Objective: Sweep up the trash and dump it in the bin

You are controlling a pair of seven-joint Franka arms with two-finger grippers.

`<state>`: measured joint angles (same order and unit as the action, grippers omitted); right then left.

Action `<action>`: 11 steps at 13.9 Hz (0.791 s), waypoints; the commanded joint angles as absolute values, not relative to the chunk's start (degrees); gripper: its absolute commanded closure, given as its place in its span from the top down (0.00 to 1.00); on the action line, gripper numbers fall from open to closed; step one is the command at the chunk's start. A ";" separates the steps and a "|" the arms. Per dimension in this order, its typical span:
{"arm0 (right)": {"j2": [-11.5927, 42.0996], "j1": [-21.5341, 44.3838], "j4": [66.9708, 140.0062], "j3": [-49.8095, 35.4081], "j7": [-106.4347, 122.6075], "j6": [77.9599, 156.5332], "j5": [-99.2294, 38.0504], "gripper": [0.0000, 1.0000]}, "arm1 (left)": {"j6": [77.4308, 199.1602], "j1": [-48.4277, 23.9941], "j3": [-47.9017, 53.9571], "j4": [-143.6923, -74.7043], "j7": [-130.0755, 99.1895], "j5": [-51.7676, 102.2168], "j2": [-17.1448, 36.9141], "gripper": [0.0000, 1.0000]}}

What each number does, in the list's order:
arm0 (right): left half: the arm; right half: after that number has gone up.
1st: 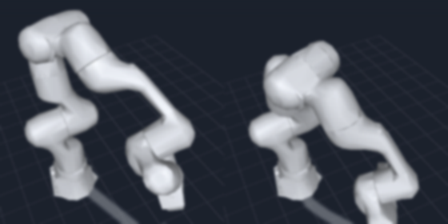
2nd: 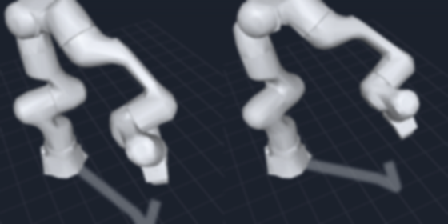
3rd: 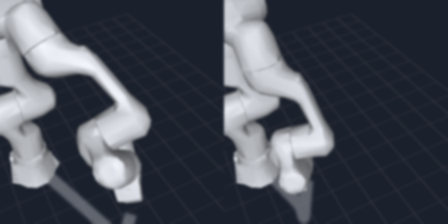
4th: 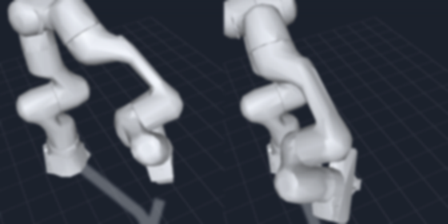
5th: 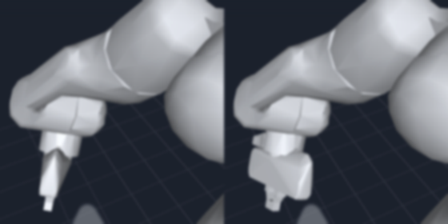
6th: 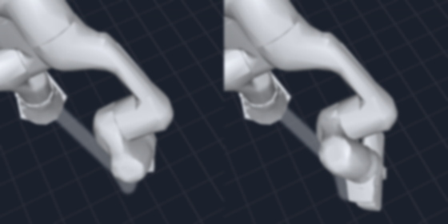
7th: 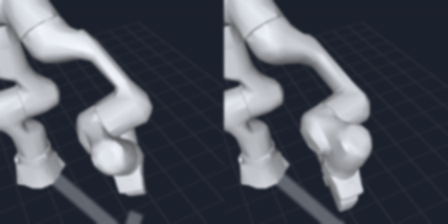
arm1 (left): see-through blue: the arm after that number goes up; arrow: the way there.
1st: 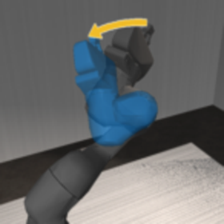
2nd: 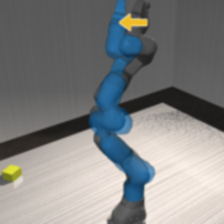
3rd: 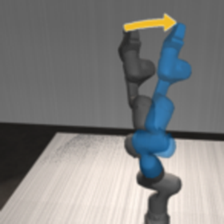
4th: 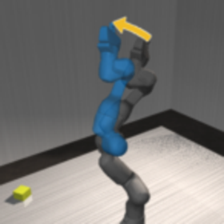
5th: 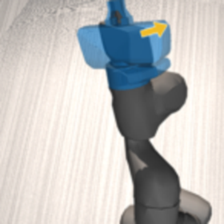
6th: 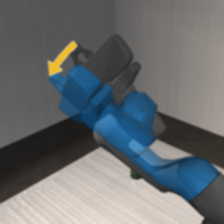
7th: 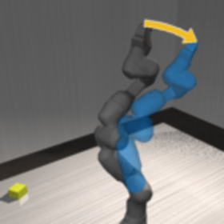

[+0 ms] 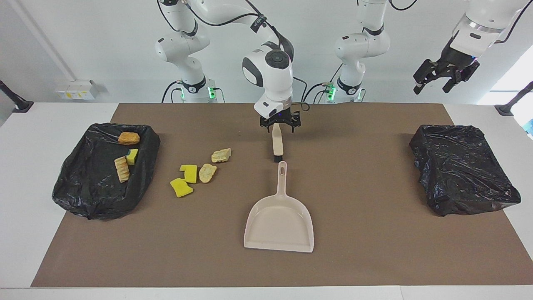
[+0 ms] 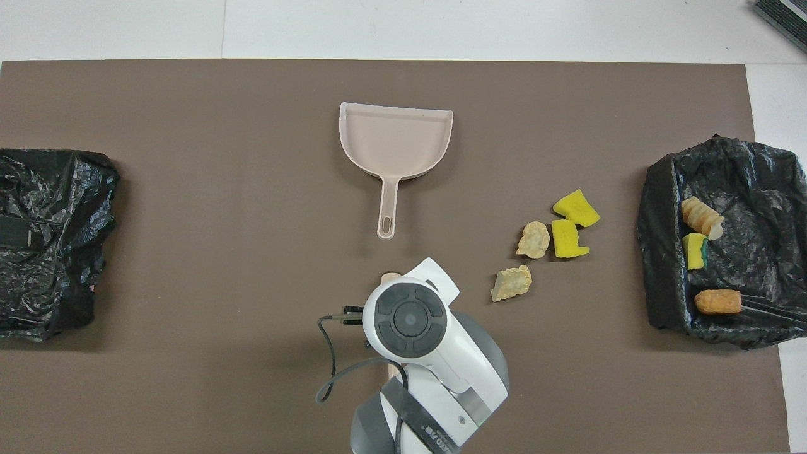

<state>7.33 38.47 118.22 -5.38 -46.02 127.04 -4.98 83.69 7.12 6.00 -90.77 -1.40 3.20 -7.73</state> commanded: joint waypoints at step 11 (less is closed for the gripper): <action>0.88 45.00 131.04 -5.45 -55.11 129.99 -5.19 0.81 | 85.26 7.03 5.98 -89.65 -1.58 3.08 -8.17 1.00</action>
<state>1.29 44.78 130.07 -5.48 -54.86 128.65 -4.99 86.01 7.11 6.07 -89.97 -1.52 3.20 -7.74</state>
